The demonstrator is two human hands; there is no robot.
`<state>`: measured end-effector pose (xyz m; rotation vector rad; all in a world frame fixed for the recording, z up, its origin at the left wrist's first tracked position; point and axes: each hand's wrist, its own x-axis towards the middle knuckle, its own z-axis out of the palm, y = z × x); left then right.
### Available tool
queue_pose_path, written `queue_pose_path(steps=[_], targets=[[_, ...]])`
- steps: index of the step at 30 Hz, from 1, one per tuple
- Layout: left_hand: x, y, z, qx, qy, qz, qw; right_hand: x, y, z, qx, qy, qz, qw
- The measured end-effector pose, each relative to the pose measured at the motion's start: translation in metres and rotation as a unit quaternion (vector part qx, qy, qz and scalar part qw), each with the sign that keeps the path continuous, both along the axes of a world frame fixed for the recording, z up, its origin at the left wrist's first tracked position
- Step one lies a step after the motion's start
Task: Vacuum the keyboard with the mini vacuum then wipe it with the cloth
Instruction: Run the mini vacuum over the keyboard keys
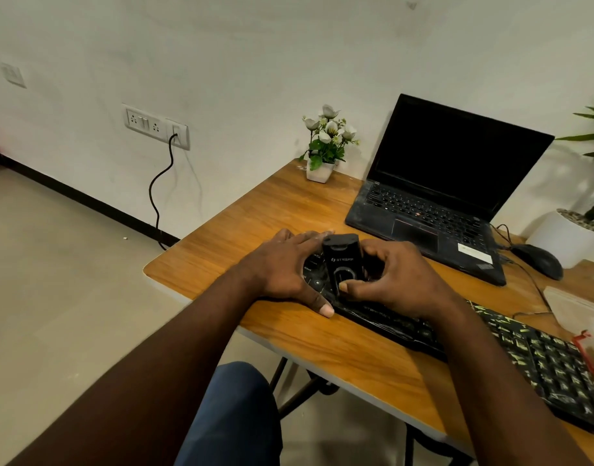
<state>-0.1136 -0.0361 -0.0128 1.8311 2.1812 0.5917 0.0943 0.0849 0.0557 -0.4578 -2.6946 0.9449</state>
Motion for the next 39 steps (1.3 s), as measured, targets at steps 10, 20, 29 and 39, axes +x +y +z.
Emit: queue_pose_path(steps=[10, 20, 29, 39], targets=[[0.001, -0.001, 0.001, -0.006, 0.002, 0.012, 1.000, 0.007, -0.026, -0.004, 0.137, 0.000, 0.017, 0.990], [0.001, -0.001, 0.001, -0.007, 0.003, 0.010, 1.000, 0.083, -0.027, -0.034, 0.220, 0.062, -0.112, 0.967], [0.004, -0.003, 0.006, -0.015, 0.032, 0.008, 0.999, 0.009, -0.062, -0.050, 0.225, 0.146, -0.112, 0.957], [0.002, -0.003, 0.002, -0.005, 0.007, 0.011, 1.000, 0.090, -0.050, -0.052, 0.163, 0.175, -0.185, 0.953]])
